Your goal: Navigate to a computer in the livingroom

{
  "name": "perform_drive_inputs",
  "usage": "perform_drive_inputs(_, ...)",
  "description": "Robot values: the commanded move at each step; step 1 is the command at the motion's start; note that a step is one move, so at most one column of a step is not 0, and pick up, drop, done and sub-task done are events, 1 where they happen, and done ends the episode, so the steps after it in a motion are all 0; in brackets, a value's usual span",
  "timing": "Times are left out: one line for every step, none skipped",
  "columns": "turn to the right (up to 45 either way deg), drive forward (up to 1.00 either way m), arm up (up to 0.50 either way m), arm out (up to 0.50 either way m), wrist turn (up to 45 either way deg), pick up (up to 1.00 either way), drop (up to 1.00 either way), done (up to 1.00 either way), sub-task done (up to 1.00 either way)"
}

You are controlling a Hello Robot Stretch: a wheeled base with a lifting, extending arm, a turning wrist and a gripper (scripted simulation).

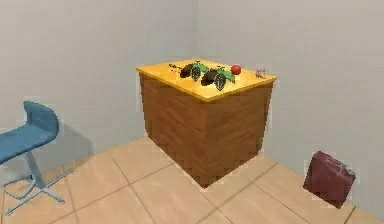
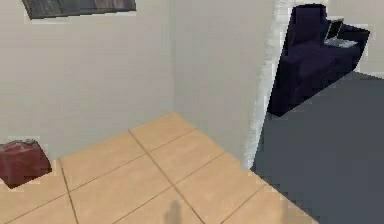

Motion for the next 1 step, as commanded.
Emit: perform_drive_inputs(-36.0, 0.00, 0.00, 0.00, 0.0, 0.00, 0.00, 0.00, 0.00)
